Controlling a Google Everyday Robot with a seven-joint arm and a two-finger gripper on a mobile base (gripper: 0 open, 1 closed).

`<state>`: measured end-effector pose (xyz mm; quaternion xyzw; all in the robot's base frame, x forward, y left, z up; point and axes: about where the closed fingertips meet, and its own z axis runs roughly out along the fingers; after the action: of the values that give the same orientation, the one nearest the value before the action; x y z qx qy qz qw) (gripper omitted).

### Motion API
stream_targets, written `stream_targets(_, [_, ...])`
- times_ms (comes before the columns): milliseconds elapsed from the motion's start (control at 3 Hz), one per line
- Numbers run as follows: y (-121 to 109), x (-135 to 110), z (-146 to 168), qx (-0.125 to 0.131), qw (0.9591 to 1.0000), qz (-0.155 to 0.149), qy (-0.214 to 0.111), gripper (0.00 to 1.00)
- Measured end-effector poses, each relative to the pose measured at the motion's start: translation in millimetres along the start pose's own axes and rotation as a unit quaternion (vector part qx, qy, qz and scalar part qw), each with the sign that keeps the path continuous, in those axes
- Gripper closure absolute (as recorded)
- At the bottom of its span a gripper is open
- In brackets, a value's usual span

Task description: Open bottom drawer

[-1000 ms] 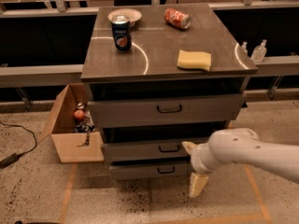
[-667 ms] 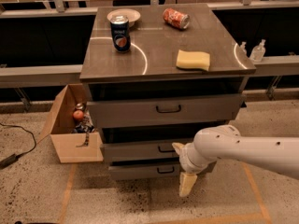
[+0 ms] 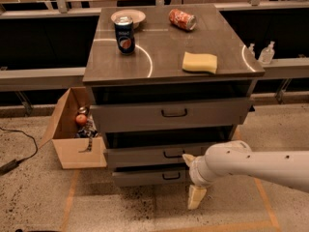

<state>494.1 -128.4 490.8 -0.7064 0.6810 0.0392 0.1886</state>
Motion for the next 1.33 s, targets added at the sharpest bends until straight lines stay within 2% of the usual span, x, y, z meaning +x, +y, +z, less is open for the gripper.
stream_targets(667, [28,63,84,0.004,0.9999,0.007,0.006,0.00])
stream_targets(1000, [24,80,133,0.006,0.9999,-0.013,-0.003,0.00])
stream_targets(1333, [2,110,196,0.010,0.9997,-0.022,-0.004,0.00])
